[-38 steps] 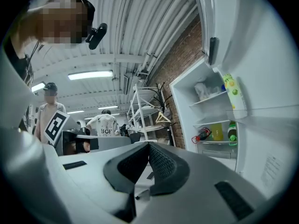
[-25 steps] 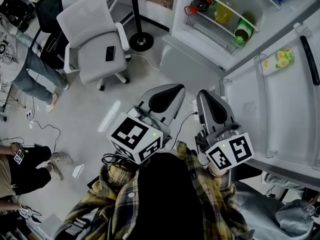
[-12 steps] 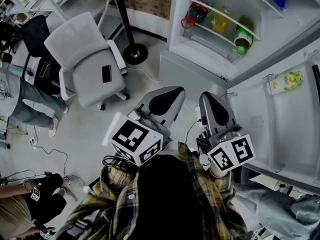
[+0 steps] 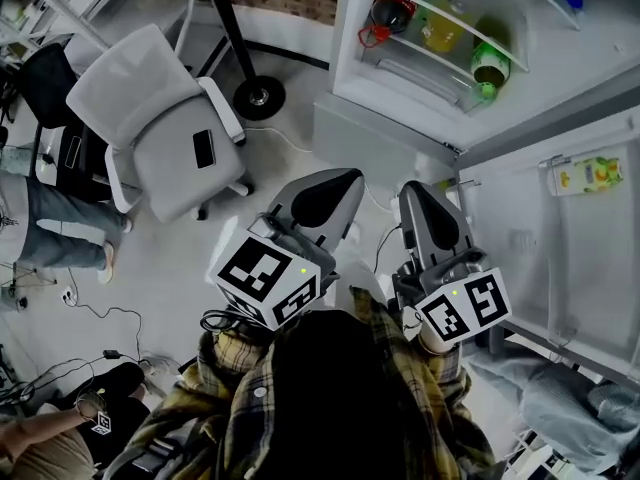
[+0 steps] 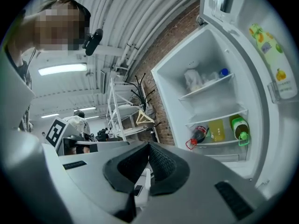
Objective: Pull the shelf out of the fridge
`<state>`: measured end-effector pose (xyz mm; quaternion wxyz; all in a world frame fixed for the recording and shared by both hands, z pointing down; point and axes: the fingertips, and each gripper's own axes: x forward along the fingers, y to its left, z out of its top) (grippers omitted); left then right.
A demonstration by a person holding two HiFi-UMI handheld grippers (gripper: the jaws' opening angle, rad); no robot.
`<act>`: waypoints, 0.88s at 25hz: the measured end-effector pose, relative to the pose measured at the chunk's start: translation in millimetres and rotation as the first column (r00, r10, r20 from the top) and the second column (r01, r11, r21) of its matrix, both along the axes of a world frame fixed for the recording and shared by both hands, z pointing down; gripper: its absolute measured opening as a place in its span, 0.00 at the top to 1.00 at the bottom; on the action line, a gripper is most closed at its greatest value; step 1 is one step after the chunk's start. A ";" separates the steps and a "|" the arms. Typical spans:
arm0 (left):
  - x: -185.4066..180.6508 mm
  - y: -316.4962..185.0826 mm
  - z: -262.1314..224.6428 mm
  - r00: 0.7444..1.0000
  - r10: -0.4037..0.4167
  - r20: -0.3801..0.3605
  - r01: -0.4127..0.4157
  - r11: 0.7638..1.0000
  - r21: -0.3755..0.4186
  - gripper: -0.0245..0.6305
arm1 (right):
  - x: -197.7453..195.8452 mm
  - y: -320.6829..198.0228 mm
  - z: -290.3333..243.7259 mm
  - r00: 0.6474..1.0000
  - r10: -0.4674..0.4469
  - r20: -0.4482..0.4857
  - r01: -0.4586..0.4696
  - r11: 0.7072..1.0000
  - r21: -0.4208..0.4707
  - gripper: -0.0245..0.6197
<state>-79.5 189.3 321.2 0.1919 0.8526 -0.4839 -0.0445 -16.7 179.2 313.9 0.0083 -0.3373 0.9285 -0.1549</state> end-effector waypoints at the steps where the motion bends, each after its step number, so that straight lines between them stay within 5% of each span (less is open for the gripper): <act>1: -0.8 -3.9 2.1 1.000 0.003 -0.002 -0.003 1.000 -0.004 0.96 | -1.6 -3.9 2.0 1.000 0.002 -0.002 -0.002 1.000 -0.005 0.93; 12: -17.4 -66.8 3.3 1.000 -0.031 -0.002 0.031 0.999 -0.007 0.96 | -3.9 -67.1 4.7 1.000 0.009 0.004 -0.009 1.000 -0.018 0.93; 22: 10.7 -152.4 -9.0 0.999 -0.029 -0.017 0.030 0.999 0.032 0.96 | 21.5 -152.2 -5.1 1.000 0.004 0.007 -0.004 1.000 0.002 0.93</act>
